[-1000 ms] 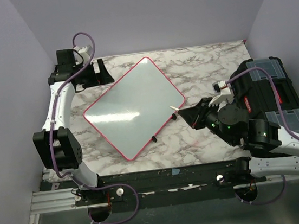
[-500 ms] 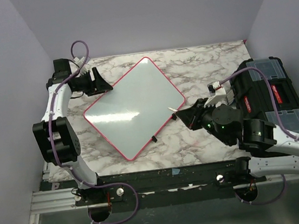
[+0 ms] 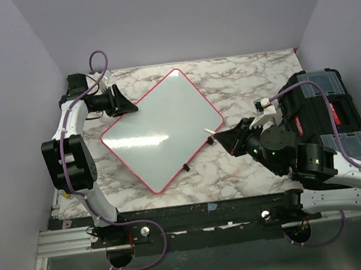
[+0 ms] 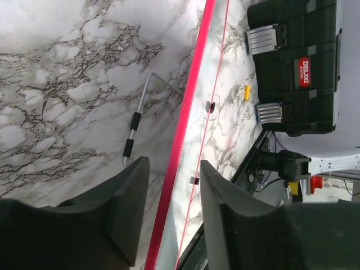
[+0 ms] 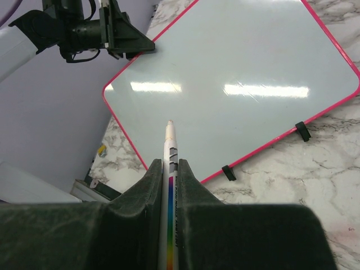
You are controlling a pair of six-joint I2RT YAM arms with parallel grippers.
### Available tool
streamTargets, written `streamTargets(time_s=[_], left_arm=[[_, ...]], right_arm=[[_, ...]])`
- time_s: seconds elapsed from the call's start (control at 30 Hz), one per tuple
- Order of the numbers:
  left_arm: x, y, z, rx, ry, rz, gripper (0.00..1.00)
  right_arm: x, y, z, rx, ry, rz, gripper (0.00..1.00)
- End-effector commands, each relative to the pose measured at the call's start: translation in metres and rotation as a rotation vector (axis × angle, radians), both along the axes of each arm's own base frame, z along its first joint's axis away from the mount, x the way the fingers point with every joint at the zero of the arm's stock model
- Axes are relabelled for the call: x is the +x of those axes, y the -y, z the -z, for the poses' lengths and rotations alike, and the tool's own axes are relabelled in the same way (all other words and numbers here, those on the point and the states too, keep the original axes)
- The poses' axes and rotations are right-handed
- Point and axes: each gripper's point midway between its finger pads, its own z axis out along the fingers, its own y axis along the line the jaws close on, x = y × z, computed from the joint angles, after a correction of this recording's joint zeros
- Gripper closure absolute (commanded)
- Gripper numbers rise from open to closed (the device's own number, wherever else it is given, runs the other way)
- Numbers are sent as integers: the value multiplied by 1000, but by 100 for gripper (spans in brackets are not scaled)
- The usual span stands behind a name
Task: Write a sentence on the whiteboard
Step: Hold the whiteboard on the whiteboard stand.
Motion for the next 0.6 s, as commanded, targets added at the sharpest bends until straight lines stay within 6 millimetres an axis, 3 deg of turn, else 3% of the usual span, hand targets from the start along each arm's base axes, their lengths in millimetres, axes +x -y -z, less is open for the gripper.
streamTargets(time_s=[0.0,0.1,0.3,0.47,0.57], left_arm=[[-3,4,-2,-61,4,39,63],[-5,7,-5,-70,11,49,76],[-9,11,-12,-62,39,60,78],[-12,14,-19,-50,71,62,87],[-15,16,-27,-26,104,62,100]], right_arm=[[-4,-2,1,-8,-8,-20,99],[-4,-1,1,-10,-7,-21,99],[-4,-5,2,-19,-11,-31,99],[-4,-13,6,-50,-12,-54,99],[-3,-23,9,-83,-13,-76,99]])
